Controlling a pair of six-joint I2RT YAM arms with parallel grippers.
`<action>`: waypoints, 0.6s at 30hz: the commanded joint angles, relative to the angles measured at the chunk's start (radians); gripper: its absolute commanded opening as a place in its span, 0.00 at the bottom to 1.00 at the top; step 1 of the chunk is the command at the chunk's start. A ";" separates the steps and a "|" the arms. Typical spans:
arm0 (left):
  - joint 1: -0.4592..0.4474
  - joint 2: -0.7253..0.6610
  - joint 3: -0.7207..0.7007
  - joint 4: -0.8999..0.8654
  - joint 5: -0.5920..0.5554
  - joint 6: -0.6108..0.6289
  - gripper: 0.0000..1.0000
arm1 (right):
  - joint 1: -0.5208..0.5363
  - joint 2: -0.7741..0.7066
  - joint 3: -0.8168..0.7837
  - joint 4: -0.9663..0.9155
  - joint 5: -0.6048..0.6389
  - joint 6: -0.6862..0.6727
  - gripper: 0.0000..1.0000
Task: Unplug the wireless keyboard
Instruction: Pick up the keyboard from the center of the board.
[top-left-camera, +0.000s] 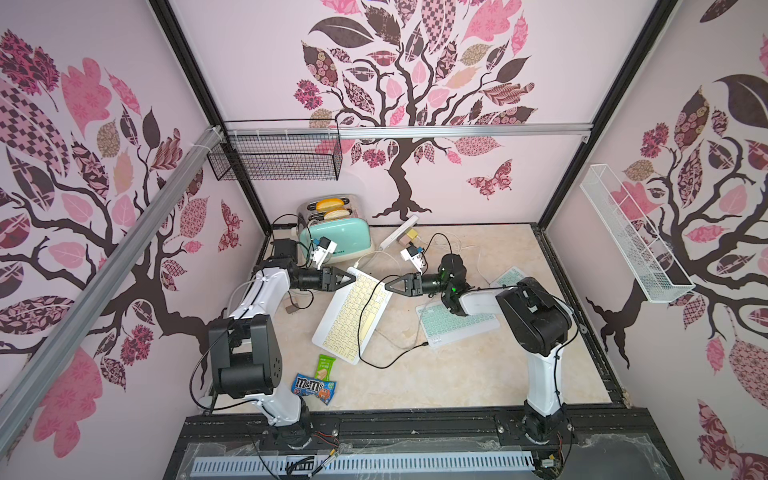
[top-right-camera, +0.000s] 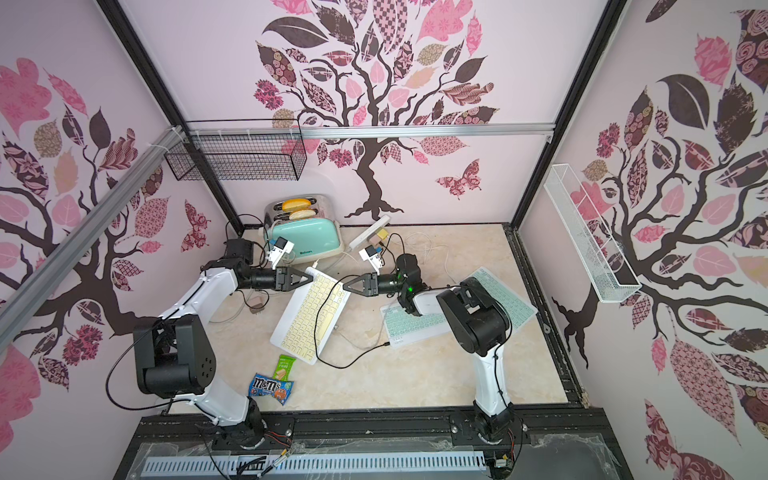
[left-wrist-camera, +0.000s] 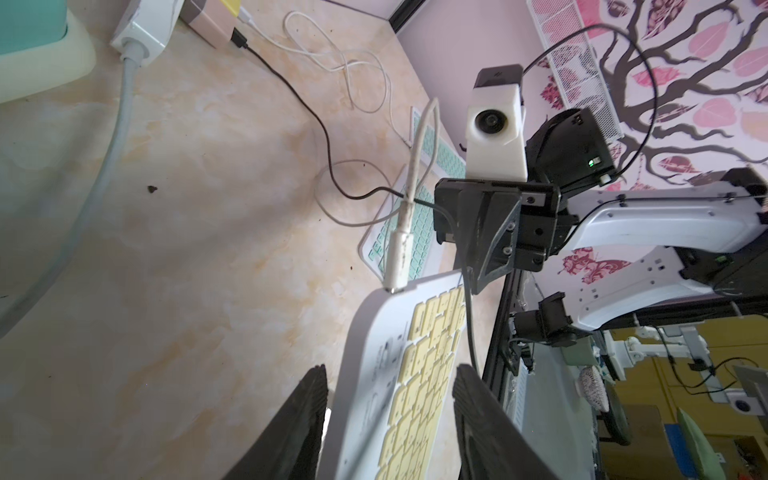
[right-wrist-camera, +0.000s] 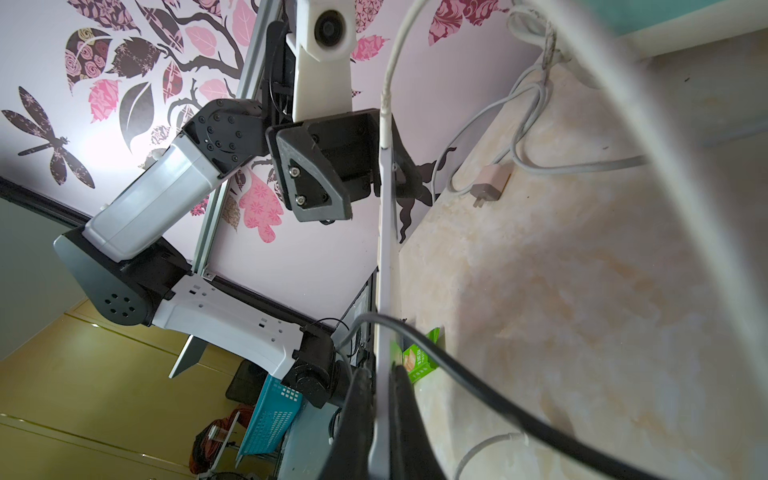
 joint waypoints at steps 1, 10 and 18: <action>-0.004 0.007 0.024 -0.019 0.095 0.025 0.41 | -0.007 -0.007 0.053 0.083 -0.001 0.038 0.00; -0.005 -0.009 0.051 -0.040 0.148 0.030 0.00 | -0.019 -0.015 0.040 0.013 0.017 -0.012 0.00; -0.005 -0.078 0.051 0.094 -0.002 -0.133 0.00 | -0.072 -0.170 0.013 -0.609 0.185 -0.398 0.60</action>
